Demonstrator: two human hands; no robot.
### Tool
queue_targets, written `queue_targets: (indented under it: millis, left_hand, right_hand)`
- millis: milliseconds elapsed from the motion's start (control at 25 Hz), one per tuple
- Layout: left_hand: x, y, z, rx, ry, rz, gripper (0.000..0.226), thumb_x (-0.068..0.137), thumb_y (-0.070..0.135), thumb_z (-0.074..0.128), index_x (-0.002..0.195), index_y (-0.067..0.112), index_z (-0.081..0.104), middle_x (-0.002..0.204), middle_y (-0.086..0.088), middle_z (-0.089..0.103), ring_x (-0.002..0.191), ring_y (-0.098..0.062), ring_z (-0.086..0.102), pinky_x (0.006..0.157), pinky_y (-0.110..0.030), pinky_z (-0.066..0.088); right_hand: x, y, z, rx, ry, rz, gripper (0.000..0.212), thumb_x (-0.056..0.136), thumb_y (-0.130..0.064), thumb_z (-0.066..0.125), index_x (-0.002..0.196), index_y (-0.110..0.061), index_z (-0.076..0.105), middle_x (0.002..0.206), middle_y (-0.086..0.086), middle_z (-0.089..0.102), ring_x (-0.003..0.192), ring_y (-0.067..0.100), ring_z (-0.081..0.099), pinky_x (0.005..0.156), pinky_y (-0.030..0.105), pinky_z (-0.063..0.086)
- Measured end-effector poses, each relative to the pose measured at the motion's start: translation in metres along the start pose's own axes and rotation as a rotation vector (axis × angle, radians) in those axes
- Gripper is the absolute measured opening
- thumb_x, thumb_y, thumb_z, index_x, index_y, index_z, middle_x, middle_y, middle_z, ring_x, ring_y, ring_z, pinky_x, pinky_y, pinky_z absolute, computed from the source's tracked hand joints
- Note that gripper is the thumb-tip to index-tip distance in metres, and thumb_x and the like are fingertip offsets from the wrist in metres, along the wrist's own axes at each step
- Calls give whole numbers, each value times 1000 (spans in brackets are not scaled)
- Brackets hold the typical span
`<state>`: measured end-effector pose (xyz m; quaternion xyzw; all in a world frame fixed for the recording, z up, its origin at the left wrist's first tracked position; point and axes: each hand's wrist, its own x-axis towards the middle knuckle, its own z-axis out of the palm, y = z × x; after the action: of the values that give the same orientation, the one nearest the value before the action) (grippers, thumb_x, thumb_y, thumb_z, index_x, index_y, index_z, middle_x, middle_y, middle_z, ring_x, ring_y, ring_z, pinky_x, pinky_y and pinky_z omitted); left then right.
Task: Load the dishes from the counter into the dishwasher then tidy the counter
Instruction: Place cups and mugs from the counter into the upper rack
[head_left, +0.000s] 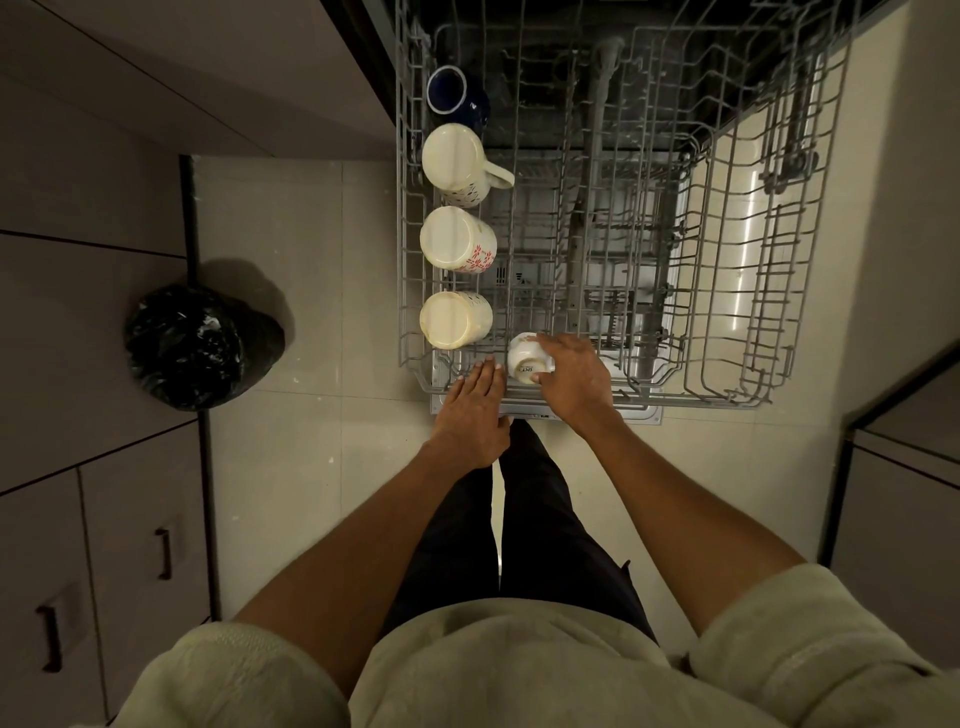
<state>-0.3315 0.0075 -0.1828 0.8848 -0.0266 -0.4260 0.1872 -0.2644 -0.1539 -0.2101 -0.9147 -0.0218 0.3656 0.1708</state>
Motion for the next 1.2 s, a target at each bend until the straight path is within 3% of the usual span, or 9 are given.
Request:
queue_targets:
  millis: [200, 560, 680, 840, 1000, 1200]
  left_hand:
    - [0, 3, 0, 8, -2, -13, 75, 100, 34, 42, 157, 7, 2, 166, -10, -2, 153, -23, -5, 124, -44, 3]
    - [0, 3, -1, -26, 10, -13, 76, 100, 34, 44, 157, 7, 2, 166, -11, -1, 153, -23, -3, 124, -44, 5]
    - [1, 2, -1, -12, 11, -14, 75, 101, 35, 43, 157, 7, 2, 166, -11, -1, 153, -23, -3, 124, -44, 5]
    - [2, 3, -1, 7, -2, -17, 76, 100, 34, 42, 157, 7, 1, 166, -11, -1, 153, -24, -3, 124, -45, 6]
    - [1, 4, -3, -11, 0, -18, 76, 100, 33, 43, 157, 7, 1, 166, -11, 0, 153, -24, -2, 124, -45, 7]
    - [1, 3, -3, -10, 4, -17, 76, 100, 33, 43, 157, 7, 1, 166, -12, 0, 153, -24, -2, 124, -45, 7]
  right_hand:
    - [7, -2, -3, -73, -6, -60, 46, 97, -20, 61, 143, -21, 53, 141, 2, 56, 132, 25, 42, 100, 39, 45]
    - [16, -13, -6, -114, -61, -21, 44, 96, -18, 62, 139, -17, 52, 128, 8, 62, 120, 28, 52, 88, 40, 49]
    - [14, -13, -8, -63, -35, -23, 52, 97, -31, 59, 144, -15, 46, 135, 10, 59, 124, 30, 51, 94, 42, 48]
    - [10, -9, -7, -152, -73, -79, 75, 81, -43, 73, 145, -17, 44, 134, 7, 58, 124, 29, 50, 97, 42, 46]
    - [11, -10, -8, -257, 4, -105, 67, 73, -40, 77, 133, -21, 57, 117, 3, 68, 113, 25, 54, 90, 37, 48]
    - [16, -11, -12, -210, 52, -99, 71, 74, -41, 77, 137, -18, 55, 118, 4, 68, 114, 26, 54, 88, 39, 50]
